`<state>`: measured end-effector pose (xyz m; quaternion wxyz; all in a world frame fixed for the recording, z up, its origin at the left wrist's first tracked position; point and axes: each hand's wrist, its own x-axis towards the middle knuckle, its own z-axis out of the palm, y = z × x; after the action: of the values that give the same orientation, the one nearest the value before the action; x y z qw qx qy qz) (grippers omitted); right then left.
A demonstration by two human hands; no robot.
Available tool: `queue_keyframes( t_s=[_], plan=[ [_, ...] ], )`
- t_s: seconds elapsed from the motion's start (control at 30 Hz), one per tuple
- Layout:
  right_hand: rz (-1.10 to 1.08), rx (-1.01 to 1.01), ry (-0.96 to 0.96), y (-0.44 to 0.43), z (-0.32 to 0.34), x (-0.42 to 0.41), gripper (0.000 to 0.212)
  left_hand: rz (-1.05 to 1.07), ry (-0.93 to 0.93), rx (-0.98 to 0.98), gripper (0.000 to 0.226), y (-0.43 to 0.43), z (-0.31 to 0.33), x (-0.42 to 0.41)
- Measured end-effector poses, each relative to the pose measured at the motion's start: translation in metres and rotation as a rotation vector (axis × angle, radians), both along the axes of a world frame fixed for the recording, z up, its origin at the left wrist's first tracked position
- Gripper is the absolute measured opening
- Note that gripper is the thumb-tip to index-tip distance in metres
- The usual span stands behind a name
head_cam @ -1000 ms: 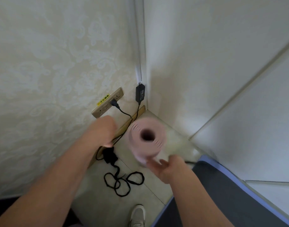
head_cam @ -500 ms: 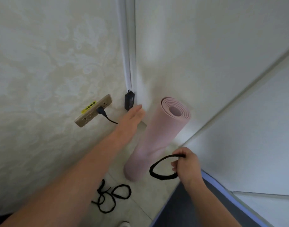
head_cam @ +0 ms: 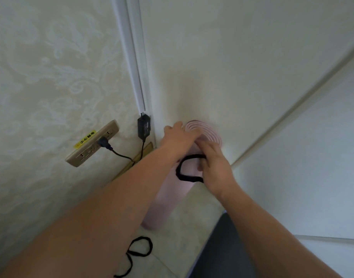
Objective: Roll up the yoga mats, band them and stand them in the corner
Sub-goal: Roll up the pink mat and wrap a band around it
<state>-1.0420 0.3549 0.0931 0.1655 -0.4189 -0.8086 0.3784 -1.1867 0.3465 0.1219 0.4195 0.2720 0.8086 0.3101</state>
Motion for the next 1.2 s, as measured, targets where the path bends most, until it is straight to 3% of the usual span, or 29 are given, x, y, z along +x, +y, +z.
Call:
queue_keyframes(
  t_s=[0.17,0.27,0.33,0.43,0.53,0.6,0.67,0.73,0.83,0.93,1.0,1.07,1.13,1.2],
  plan=[
    [0.117,-0.049,0.049,-0.065,0.014,0.001,0.058,-0.213,0.403,-0.209,0.061,-0.028,0.007,-0.015],
    [0.229,-0.081,0.022,-0.092,0.022,0.007,0.052,-0.402,0.556,-0.292,0.03,-0.051,0.014,-0.022],
    [0.251,-0.23,0.089,-0.106,0.032,0.012,0.052,-0.459,0.615,-0.263,0.018,-0.069,0.015,-0.024],
    [0.05,-0.518,0.245,-0.11,0.061,0.026,0.054,-0.531,0.589,-0.224,0.025,-0.098,0.024,-0.025],
    [-0.363,-0.623,0.322,-0.087,0.086,0.033,0.025,-0.652,0.599,-0.179,0.036,-0.127,0.034,-0.017],
    [-0.524,-0.757,0.236,-0.068,0.093,0.022,0.015,-0.73,0.637,-0.143,0.042,-0.141,0.037,-0.004],
    [-0.571,-0.873,0.106,-0.059,0.096,0.005,0.025,-0.689,0.652,-0.087,0.05,-0.15,0.033,0.011],
    [-0.475,-0.785,-0.094,-0.055,0.091,-0.008,0.05,-0.547,0.661,-0.001,0.069,-0.157,0.027,0.023],
    [-0.238,-0.579,-0.384,-0.062,0.087,-0.02,0.019,-0.369,0.633,0.178,0.096,-0.169,0.014,0.03],
    [-0.018,-0.394,-0.629,-0.065,0.075,-0.027,0.026,-0.332,0.579,0.355,0.104,-0.176,0.007,0.025],
    [0.159,-0.33,-0.628,-0.067,0.058,-0.033,0.021,-0.378,0.698,0.414,0.087,-0.176,0.004,0.019],
    [0.182,-0.413,-0.553,-0.067,0.05,-0.035,0.013,-0.439,0.786,0.496,0.058,-0.179,0.0,0.015],
    [0.1,-0.543,-0.487,-0.065,0.051,-0.032,0.026,-0.437,0.747,0.499,0.039,-0.183,0.0,0.011],
    [-0.121,-0.826,-0.278,-0.065,0.051,-0.02,0.024,-0.309,0.608,0.407,0.033,-0.184,0.003,0.004]
  ],
)
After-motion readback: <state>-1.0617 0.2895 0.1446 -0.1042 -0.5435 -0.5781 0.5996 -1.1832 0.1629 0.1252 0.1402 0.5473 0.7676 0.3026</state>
